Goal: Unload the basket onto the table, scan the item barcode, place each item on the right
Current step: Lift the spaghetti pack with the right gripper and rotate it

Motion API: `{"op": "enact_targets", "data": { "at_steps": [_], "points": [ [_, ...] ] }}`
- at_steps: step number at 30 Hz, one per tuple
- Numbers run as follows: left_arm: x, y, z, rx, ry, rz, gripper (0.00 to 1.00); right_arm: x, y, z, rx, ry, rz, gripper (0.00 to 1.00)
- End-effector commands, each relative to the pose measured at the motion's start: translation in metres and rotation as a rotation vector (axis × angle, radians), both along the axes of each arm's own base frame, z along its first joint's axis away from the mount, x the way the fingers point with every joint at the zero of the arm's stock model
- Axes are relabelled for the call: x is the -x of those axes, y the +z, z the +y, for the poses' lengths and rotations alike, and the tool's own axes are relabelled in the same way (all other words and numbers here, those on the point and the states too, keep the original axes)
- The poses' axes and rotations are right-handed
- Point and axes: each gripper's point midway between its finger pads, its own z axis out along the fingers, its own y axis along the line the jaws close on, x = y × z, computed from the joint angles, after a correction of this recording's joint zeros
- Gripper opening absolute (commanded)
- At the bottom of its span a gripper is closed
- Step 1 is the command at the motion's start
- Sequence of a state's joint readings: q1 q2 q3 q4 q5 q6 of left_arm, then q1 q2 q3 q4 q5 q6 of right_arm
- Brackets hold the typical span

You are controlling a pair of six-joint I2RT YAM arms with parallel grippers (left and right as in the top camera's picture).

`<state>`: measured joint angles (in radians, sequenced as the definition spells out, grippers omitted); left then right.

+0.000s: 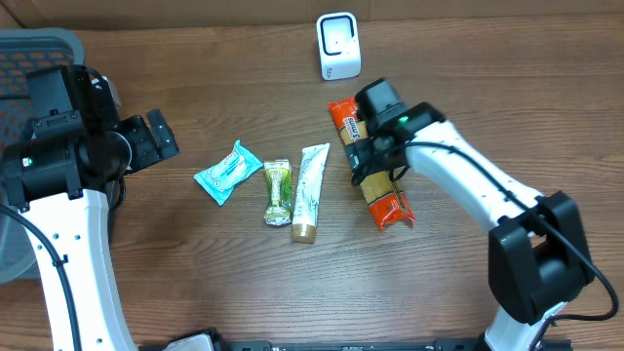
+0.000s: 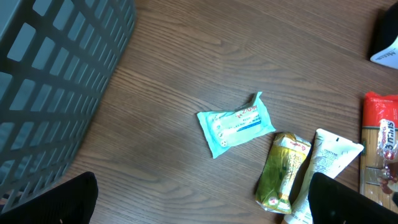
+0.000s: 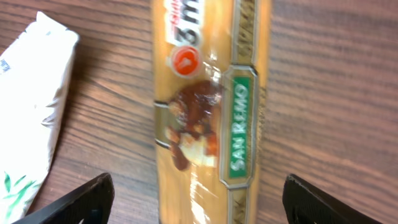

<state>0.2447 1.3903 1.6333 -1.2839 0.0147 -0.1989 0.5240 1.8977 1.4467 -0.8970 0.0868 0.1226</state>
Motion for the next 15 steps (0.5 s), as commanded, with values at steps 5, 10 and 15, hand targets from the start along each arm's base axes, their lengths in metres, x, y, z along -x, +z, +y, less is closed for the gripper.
{"op": "enact_targets", "data": {
  "at_steps": [5,10,15],
  "points": [
    [-0.001,0.007,0.001,-0.012,-0.015,-0.02,1.0,-0.004,-0.028,0.017,0.237,0.145,-0.148,0.8],
    [-0.001,0.007,0.001,-0.012,-0.015,-0.02,0.99,-0.007,-0.047,0.017,0.307,0.176,-0.153,0.77],
    [-0.001,0.007,0.001,-0.012,-0.015,-0.02,1.0,-0.004,-0.066,0.014,0.335,0.189,-0.113,0.73]
  ]
}}
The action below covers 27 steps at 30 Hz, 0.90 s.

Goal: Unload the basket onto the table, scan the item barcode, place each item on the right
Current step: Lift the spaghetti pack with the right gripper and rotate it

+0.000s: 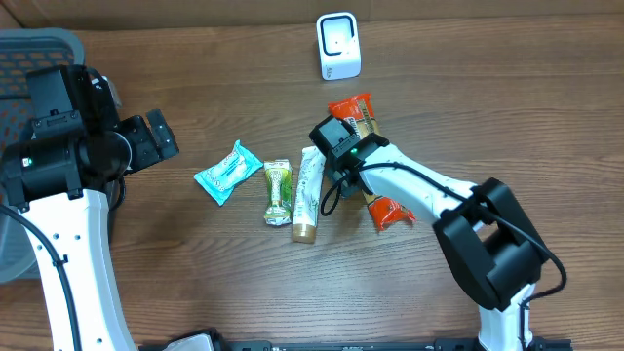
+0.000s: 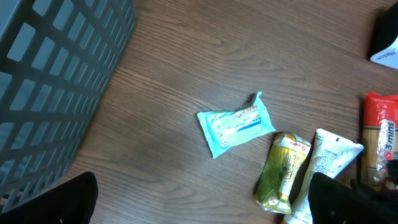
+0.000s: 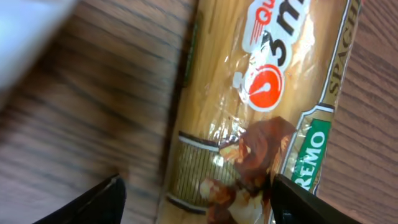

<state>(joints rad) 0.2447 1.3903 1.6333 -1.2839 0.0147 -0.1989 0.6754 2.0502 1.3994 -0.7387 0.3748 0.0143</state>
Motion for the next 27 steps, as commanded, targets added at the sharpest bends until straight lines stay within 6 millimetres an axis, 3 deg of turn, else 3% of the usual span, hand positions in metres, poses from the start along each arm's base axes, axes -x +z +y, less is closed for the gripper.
{"op": "enact_targets", "data": {
  "at_steps": [1,17,27],
  "points": [
    [-0.001,0.007,0.001,-0.012,-0.015,-0.02,1.0,0.0,-0.013,-0.008,0.052,0.006,0.01,0.72],
    [-0.001,0.007,0.001,-0.012,-0.015,-0.02,1.0,0.014,-0.043,-0.043,0.113,-0.038,0.057,0.66],
    [-0.001,0.007,0.001,-0.012,-0.015,-0.02,1.0,0.017,-0.048,-0.045,0.075,-0.052,0.094,0.64]
  ]
}}
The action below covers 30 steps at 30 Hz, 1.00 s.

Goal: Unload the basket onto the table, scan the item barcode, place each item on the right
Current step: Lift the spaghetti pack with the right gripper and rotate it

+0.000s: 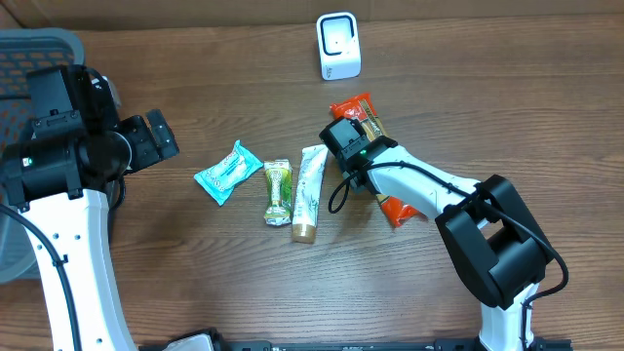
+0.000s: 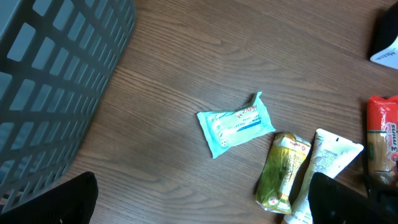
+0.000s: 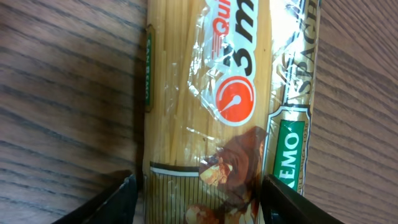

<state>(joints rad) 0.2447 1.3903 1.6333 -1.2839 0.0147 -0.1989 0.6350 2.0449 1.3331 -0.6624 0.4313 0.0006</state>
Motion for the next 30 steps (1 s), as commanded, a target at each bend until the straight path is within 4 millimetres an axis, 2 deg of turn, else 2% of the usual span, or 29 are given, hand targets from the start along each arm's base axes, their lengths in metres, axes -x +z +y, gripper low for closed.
{"op": "enact_targets", "data": {
  "at_steps": [1,17,30],
  "points": [
    [-0.0013,0.0073,0.0009,-0.012,-0.015,-0.02,1.0,0.0269,-0.0395,-0.0188,0.028,-0.013,0.14,0.63],
    [-0.0013,0.0073,0.0009,-0.012,-0.015,-0.02,1.0,0.021,-0.0433,-0.0155,-0.058,-0.03,0.154,0.62],
    [-0.0013,0.0073,0.0009,-0.012,-0.015,-0.02,0.99,0.0273,-0.0467,-0.012,-0.109,-0.03,0.204,0.29]
  ]
}}
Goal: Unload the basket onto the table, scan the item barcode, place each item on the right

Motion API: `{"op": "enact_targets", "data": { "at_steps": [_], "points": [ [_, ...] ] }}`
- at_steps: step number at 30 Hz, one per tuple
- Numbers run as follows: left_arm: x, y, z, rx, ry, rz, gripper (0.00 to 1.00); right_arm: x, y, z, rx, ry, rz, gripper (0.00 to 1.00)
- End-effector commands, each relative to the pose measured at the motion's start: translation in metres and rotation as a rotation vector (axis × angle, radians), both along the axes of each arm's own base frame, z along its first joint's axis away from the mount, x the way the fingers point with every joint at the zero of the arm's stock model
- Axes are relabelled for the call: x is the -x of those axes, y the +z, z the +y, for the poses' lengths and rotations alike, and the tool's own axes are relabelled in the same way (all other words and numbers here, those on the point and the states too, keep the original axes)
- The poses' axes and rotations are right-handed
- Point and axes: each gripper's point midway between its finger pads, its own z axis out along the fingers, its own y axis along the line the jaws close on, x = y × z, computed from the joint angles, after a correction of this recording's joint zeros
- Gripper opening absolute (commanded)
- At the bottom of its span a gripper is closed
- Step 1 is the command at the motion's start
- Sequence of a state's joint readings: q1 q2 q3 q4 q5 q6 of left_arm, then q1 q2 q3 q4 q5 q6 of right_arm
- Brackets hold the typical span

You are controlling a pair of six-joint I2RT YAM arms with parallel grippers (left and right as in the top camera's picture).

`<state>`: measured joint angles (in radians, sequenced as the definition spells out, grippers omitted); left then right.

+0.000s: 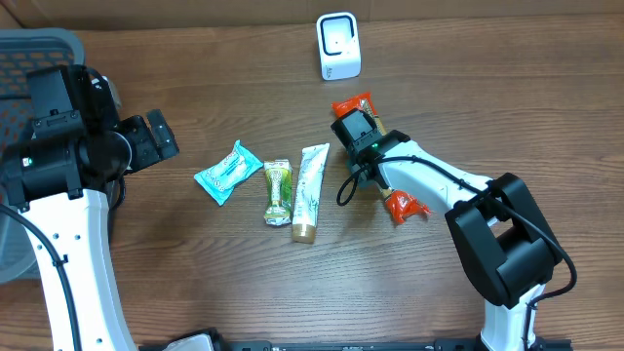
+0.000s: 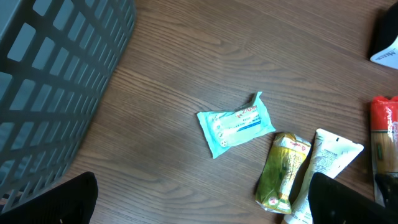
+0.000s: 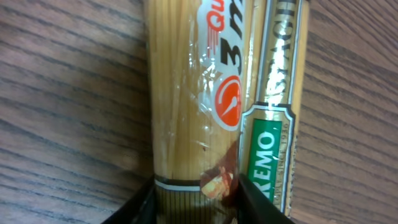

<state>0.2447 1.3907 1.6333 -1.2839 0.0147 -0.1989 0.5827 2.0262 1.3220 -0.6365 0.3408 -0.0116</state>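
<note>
The spaghetti pack [image 1: 393, 190], clear with red ends, lies at an angle on the table right of centre. My right gripper [image 1: 357, 133] is shut on its far half. In the right wrist view the two black fingers [image 3: 134, 208] press both sides of the spaghetti pack [image 3: 208, 93]. The white barcode scanner [image 1: 338, 46] stands at the back, beyond the pack. My left gripper [image 1: 156, 139] hangs open over the left of the table with nothing in it; in its own view the left gripper [image 2: 202, 202] has its fingers far apart.
A teal packet [image 1: 226, 172], a green packet [image 1: 278, 192] and a white tube [image 1: 309, 190] lie in a row left of the pack. A grey mesh basket [image 1: 29, 49] stands at the far left, also seen as the basket [image 2: 50, 74].
My right gripper's fingers have drawn in from wide apart to tight against the spaghetti pack. The gripper now sits slightly farther right and back. The left arm has not moved.
My right gripper was open over the middle of the spaghetti pack. Then it sat low at the pack's left side, and the pack lay turned. Then its open fingers straddled the pack, and now they are shut on it.
</note>
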Motion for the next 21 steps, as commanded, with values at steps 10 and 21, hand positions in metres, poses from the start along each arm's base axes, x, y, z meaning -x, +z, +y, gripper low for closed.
{"op": "enact_targets", "data": {
  "at_steps": [10,21],
  "points": [
    [-0.001,0.007,0.001,-0.012,-0.015,-0.02,1.0,0.038,-0.048,-0.007,-0.026,-0.003,0.201,0.04],
    [-0.001,0.007,0.001,-0.012,-0.015,-0.02,0.99,0.038,0.008,0.026,-0.289,0.027,0.273,0.04]
  ]
}}
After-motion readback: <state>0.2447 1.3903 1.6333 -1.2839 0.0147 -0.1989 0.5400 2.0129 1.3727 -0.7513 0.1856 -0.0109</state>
